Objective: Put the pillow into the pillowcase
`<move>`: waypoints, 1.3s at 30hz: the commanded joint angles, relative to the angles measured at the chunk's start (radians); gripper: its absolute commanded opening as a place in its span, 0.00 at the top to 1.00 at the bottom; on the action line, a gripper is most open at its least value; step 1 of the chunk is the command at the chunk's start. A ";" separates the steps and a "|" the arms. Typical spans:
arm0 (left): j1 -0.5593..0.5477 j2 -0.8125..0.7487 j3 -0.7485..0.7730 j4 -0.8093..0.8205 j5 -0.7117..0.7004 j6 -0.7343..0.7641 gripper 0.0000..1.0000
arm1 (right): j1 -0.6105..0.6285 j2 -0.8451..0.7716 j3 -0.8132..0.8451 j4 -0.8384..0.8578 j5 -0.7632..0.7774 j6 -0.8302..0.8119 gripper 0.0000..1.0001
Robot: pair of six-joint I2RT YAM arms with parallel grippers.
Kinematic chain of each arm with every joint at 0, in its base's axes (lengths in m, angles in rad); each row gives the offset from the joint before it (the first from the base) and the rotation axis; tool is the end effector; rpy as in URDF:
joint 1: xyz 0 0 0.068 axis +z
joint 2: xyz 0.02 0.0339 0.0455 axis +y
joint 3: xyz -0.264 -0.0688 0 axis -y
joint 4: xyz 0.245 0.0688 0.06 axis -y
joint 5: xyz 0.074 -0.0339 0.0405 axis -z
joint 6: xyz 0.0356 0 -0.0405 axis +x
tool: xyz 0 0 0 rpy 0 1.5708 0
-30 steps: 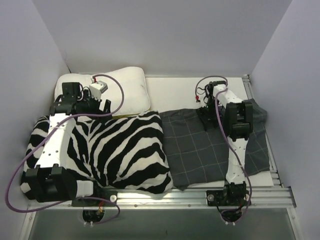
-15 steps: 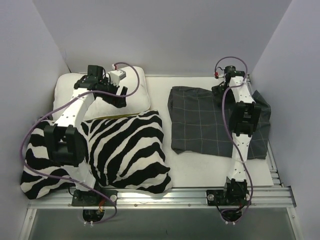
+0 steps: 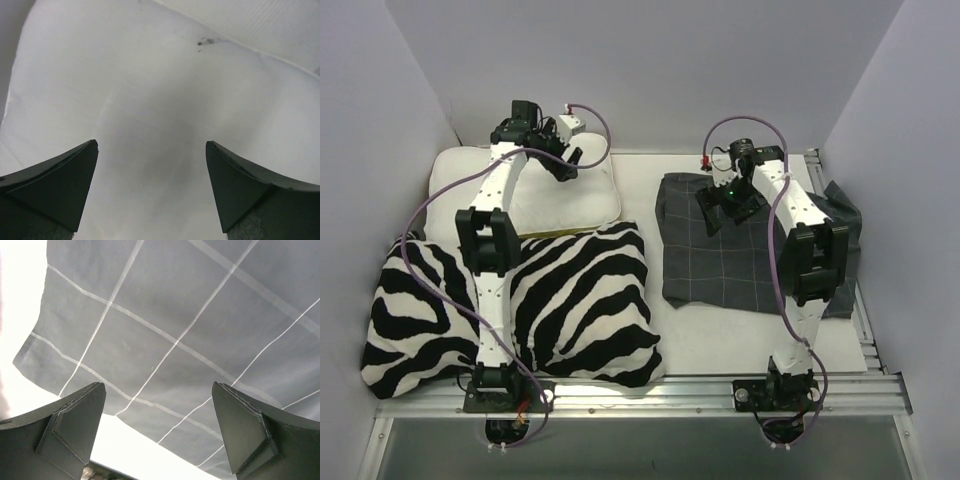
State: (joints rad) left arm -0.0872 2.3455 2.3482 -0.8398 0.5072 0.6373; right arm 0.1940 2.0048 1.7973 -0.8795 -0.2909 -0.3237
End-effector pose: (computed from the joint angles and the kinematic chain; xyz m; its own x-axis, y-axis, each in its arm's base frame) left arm 0.5164 -0.0625 0.2848 -0.3566 0.5533 -0.7528 0.7618 0.6386 0.1085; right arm 0.4233 0.0936 0.2656 -0.7231 -0.4526 -0.5217 -0.5755 0.8125 0.0928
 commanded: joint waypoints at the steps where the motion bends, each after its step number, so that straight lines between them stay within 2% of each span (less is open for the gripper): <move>1: 0.033 0.158 0.149 -0.191 0.044 0.166 0.03 | -0.064 -0.012 -0.039 -0.111 -0.074 0.064 0.08; 3: 0.021 0.222 0.178 -0.255 -0.005 0.235 0.03 | -0.059 -0.012 -0.041 -0.151 -0.082 0.042 0.08; 6: -0.002 0.233 0.146 -0.369 -0.006 0.306 0.03 | -0.054 -0.005 -0.061 -0.167 -0.094 -0.005 0.08; 8: -0.019 0.222 0.085 -0.401 -0.010 0.369 0.03 | -0.056 0.061 -0.056 -0.182 -0.036 -0.006 0.10; 10: -0.046 0.222 0.057 -0.461 -0.035 0.421 0.09 | -0.060 0.148 -0.047 -0.197 0.008 -0.008 0.14; 12: -0.060 0.236 0.051 -0.539 -0.041 0.488 0.31 | -0.083 0.199 -0.038 -0.205 0.062 0.000 0.16; 13: -0.068 0.245 0.063 -0.562 -0.033 0.499 0.46 | -0.100 0.244 -0.023 -0.202 0.074 0.006 0.19; 14: -0.069 0.255 0.088 -0.582 -0.023 0.499 0.67 | -0.141 0.268 -0.001 -0.199 0.100 0.027 0.20; 17: -0.089 0.244 0.088 -0.601 0.005 0.506 0.93 | -0.194 0.350 0.094 -0.197 0.137 0.041 0.27; 18: -0.097 0.210 0.059 -0.547 0.010 0.493 1.00 | -0.249 0.362 0.112 -0.193 0.177 0.025 0.27; 20: -0.117 0.173 0.036 -0.507 0.052 0.461 1.00 | -0.274 0.387 0.180 -0.203 0.113 0.000 0.31; 21: -0.123 0.154 0.043 -0.474 0.062 0.443 1.00 | -0.269 0.387 0.191 -0.194 0.165 0.006 0.33; 23: -0.137 0.147 0.068 -0.444 0.077 0.392 1.00 | -0.263 0.374 0.212 -0.194 0.136 -0.032 0.36; 27: -0.148 0.143 0.126 -0.357 0.128 0.279 1.00 | -0.220 0.249 0.209 -0.185 0.058 -0.034 0.36; 28: -0.148 0.137 0.117 -0.328 0.131 0.219 1.00 | -0.200 0.221 0.202 -0.168 0.030 -0.020 0.36; 33: -0.140 0.113 0.092 -0.207 0.120 0.131 1.00 | -0.076 0.072 0.084 -0.073 -0.056 0.087 0.40; 39: -0.112 0.112 0.069 -0.182 0.110 0.076 1.00 | 0.070 0.089 0.079 -0.007 -0.065 0.218 0.54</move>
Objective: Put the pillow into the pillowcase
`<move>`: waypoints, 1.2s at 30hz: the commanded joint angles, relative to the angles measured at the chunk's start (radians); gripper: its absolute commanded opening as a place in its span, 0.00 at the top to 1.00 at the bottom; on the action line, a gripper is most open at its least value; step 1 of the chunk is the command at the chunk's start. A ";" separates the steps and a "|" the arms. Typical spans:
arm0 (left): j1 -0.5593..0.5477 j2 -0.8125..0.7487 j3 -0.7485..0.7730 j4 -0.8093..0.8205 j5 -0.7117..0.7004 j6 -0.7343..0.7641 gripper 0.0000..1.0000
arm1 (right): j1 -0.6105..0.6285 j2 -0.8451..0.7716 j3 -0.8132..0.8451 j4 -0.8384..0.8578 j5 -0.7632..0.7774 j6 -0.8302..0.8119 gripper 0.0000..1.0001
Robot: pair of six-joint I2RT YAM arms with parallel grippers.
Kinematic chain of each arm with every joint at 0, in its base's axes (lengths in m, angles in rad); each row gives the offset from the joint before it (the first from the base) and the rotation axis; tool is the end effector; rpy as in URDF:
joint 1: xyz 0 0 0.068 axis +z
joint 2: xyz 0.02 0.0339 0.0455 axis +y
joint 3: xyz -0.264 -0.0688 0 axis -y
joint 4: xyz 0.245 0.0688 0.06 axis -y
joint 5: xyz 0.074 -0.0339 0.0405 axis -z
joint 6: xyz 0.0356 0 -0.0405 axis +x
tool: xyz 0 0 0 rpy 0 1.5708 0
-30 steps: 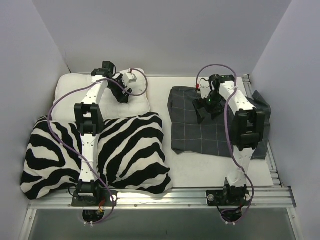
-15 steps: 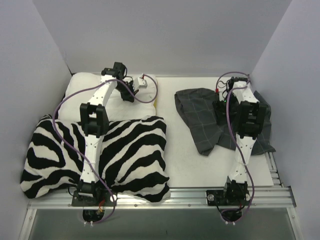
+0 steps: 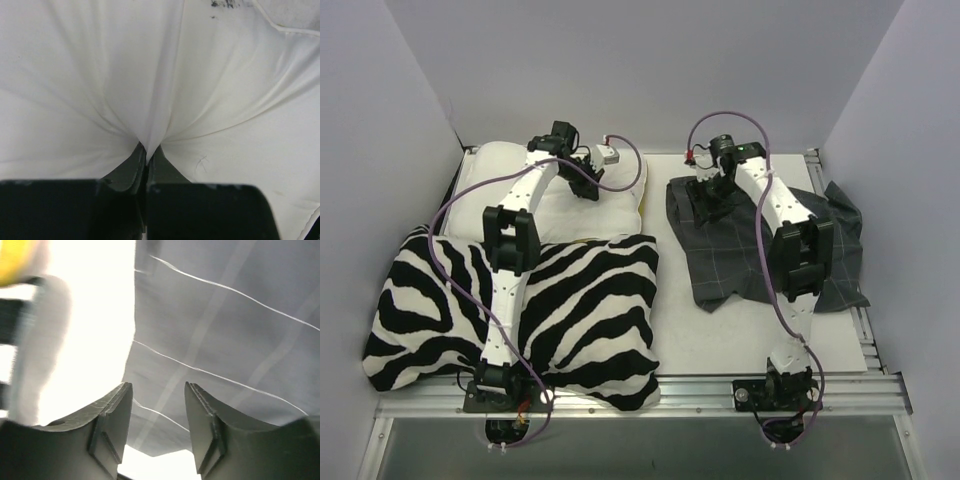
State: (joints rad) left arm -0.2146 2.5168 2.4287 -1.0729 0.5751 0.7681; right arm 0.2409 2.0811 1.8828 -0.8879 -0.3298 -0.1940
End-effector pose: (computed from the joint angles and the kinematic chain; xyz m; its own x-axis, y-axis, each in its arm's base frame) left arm 0.5087 -0.1307 0.2109 -0.3733 0.6781 -0.6332 0.9034 0.4208 -0.0820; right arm 0.4354 0.1188 0.2591 -0.7714 -0.3773 -0.5124 -0.5309 0.8255 0.1914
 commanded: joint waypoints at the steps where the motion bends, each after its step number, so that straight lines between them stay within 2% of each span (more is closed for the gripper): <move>1: 0.023 -0.061 -0.014 0.053 0.039 -0.056 1.00 | 0.040 0.023 -0.005 0.001 -0.014 0.097 0.56; 6: 0.041 -0.064 -0.034 0.065 0.035 -0.066 1.00 | 0.124 0.103 0.022 0.007 0.072 0.140 0.58; 19: 0.063 -0.093 -0.112 0.093 0.032 -0.062 1.00 | 0.166 0.206 0.076 0.018 0.205 0.168 0.59; 20: 0.064 -0.095 -0.117 0.094 0.032 -0.062 1.00 | 0.166 0.208 0.076 0.018 0.213 0.168 0.61; 23: 0.063 -0.098 -0.131 0.099 0.028 -0.062 1.00 | 0.163 0.220 0.079 0.020 0.229 0.166 0.75; 25: 0.066 -0.105 -0.141 0.102 0.026 -0.066 1.00 | 0.159 0.215 0.078 0.021 0.225 0.163 0.81; 26: 0.066 -0.107 -0.154 0.105 0.026 -0.063 1.00 | 0.156 0.211 0.075 0.021 0.222 0.163 0.88; 29: 0.067 -0.113 -0.166 0.113 0.025 -0.061 1.00 | 0.144 0.186 0.065 0.020 0.199 0.160 0.99; 36: 0.081 -0.110 -0.146 0.123 0.034 -0.075 1.00 | 0.059 0.048 -0.007 0.014 0.056 0.143 1.00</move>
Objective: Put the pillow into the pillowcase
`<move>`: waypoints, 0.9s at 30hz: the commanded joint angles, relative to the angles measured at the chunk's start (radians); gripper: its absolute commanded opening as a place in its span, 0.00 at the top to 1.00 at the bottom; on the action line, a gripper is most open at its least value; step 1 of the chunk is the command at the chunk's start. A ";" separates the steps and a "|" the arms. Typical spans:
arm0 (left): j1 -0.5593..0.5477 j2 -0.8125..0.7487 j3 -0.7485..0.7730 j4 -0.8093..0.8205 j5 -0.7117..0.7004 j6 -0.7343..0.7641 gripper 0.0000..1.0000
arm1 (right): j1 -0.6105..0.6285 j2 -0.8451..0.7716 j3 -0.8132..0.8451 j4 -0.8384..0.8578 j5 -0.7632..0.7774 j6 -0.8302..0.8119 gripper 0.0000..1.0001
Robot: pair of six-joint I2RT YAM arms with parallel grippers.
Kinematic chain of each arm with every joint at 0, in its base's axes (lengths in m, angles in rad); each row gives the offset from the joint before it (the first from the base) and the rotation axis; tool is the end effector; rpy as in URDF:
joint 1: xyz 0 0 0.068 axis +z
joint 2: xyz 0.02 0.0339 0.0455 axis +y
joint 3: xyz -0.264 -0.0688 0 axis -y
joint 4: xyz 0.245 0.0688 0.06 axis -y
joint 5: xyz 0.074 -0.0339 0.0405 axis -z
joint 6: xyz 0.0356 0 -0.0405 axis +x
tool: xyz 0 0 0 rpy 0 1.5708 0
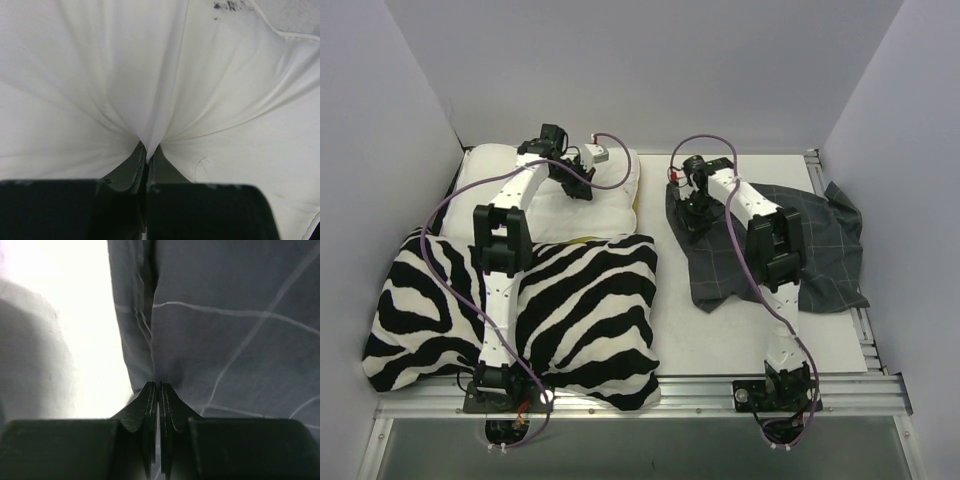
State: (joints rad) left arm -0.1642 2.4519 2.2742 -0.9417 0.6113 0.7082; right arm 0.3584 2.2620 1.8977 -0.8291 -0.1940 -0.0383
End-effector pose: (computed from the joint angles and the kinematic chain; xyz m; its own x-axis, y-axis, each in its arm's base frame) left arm 0.5101 -0.1052 0.2044 -0.4265 0.6106 -0.6673 0.8667 0.4869 -0.1085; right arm 0.4459 0.1744 0.1844 -0.8542 -0.3601 -0.3751 -0.4438 0.8808 0.1650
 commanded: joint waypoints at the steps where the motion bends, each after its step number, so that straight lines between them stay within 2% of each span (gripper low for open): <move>1: 0.038 -0.036 0.034 -0.006 0.004 -0.019 1.00 | -0.079 -0.153 -0.031 -0.047 -0.103 -0.018 1.00; 7: 0.089 0.010 0.226 0.026 0.105 -0.128 1.00 | -0.240 -0.269 -0.103 -0.062 -0.220 -0.061 1.00; 9: 0.085 0.009 0.238 0.029 0.128 -0.122 1.00 | -0.266 -0.266 -0.118 -0.079 -0.223 -0.084 1.00; 12: 0.052 -0.016 0.177 0.032 0.117 -0.043 1.00 | -0.300 -0.245 -0.147 -0.087 -0.228 -0.107 1.00; 14: 0.016 -0.040 0.089 0.034 0.082 0.011 1.00 | -0.323 -0.225 -0.161 -0.087 -0.222 -0.110 1.00; 19: -0.038 -0.057 -0.015 0.015 -0.014 0.137 0.99 | -0.355 -0.206 -0.180 -0.090 -0.209 -0.107 1.00; 20: -0.046 -0.057 -0.019 0.014 -0.046 0.143 0.88 | -0.357 -0.212 -0.183 -0.090 -0.209 -0.107 1.00; 21: -0.047 -0.056 -0.015 0.009 -0.065 0.139 0.60 | -0.355 -0.219 -0.189 -0.088 -0.208 -0.107 1.00; 22: -0.047 -0.051 0.013 -0.012 -0.074 0.131 0.45 | -0.355 -0.225 -0.196 -0.090 -0.208 -0.118 1.00; 25: -0.041 -0.047 0.065 -0.046 -0.088 0.145 0.21 | -0.355 -0.249 -0.236 -0.094 -0.213 -0.133 1.00; 27: -0.035 -0.053 0.079 -0.060 -0.064 0.189 0.16 | -0.355 -0.260 -0.259 -0.099 -0.219 -0.140 1.00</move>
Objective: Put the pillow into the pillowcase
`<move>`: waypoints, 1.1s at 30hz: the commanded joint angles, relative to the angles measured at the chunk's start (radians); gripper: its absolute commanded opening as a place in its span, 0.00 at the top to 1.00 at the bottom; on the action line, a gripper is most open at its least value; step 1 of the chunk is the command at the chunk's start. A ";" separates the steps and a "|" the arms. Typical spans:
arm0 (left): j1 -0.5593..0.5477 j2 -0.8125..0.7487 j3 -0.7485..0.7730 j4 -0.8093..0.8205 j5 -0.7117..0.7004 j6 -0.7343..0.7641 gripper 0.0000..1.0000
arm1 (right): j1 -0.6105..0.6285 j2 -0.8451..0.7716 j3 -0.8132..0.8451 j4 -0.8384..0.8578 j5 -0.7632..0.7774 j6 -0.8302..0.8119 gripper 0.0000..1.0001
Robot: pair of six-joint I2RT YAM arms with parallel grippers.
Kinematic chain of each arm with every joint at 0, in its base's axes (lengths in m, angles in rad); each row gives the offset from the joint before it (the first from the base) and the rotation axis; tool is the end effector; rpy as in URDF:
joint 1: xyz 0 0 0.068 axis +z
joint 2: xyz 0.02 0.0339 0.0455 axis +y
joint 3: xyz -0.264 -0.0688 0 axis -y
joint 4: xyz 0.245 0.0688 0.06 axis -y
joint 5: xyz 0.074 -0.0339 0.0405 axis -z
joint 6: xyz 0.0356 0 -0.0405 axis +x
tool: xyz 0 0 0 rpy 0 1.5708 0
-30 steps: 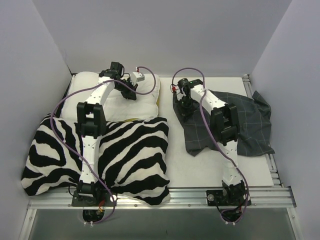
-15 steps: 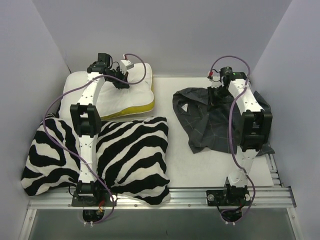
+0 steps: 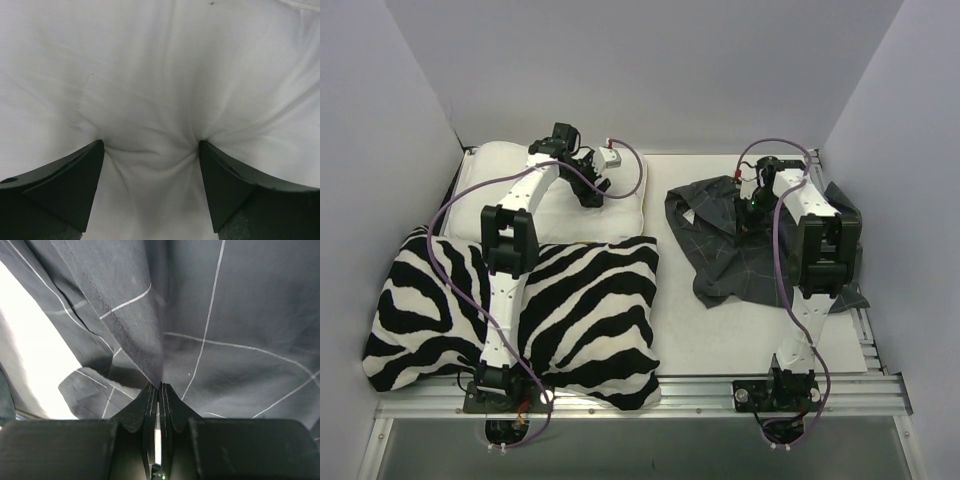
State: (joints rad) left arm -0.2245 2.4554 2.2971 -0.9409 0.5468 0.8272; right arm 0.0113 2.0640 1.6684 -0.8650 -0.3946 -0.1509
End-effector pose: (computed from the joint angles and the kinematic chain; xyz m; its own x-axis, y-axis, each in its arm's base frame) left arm 0.5058 -0.1345 0.2084 -0.2784 0.7085 -0.6485 0.9239 0.3822 0.0208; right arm 0.4266 0.0185 0.2052 -0.9222 -0.1492 -0.3568 -0.2695 0.9097 0.3160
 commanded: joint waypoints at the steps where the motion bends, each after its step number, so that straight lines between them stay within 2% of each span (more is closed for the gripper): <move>1: 0.025 -0.061 0.061 -0.077 0.021 0.088 0.13 | -0.010 -0.064 -0.036 -0.065 -0.020 -0.030 1.00; 5: 0.017 -0.061 0.059 -0.084 0.059 0.151 0.07 | -0.008 -0.076 -0.041 -0.069 -0.020 -0.036 1.00; 12: 0.001 0.049 0.097 -0.085 0.059 0.208 0.07 | -0.008 -0.074 -0.035 -0.075 -0.027 -0.042 1.00; 14: -0.015 0.092 0.096 -0.090 0.035 0.239 0.11 | -0.008 -0.076 -0.024 -0.078 -0.030 -0.049 1.00; 18: -0.032 0.135 0.111 -0.127 -0.013 0.299 0.39 | -0.008 -0.081 0.004 -0.091 -0.030 -0.062 1.00; 21: -0.032 0.171 0.153 -0.179 -0.021 0.326 0.46 | -0.008 -0.085 0.016 -0.104 -0.032 -0.068 1.00; 23: -0.032 0.198 0.189 -0.228 -0.038 0.339 0.65 | -0.034 -0.088 0.017 -0.112 -0.041 -0.072 1.00; 24: -0.032 0.208 0.203 -0.246 -0.039 0.352 0.80 | -0.034 -0.088 0.016 -0.114 -0.047 -0.073 1.00; 25: -0.032 0.217 0.212 -0.260 -0.050 0.348 1.00 | -0.036 -0.093 0.016 -0.117 -0.058 -0.075 1.00; 30: -0.016 0.185 0.330 -0.202 0.022 0.183 1.00 | -0.042 -0.102 0.010 -0.124 -0.101 -0.085 1.00; 33: 0.014 0.087 0.323 0.043 0.079 0.035 1.00 | -0.059 -0.105 0.011 -0.127 -0.148 -0.073 1.00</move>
State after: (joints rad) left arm -0.2337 2.6091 2.5870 -1.0863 0.5549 1.0042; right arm -0.0345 2.0224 1.6535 -0.9253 -0.4770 -0.2180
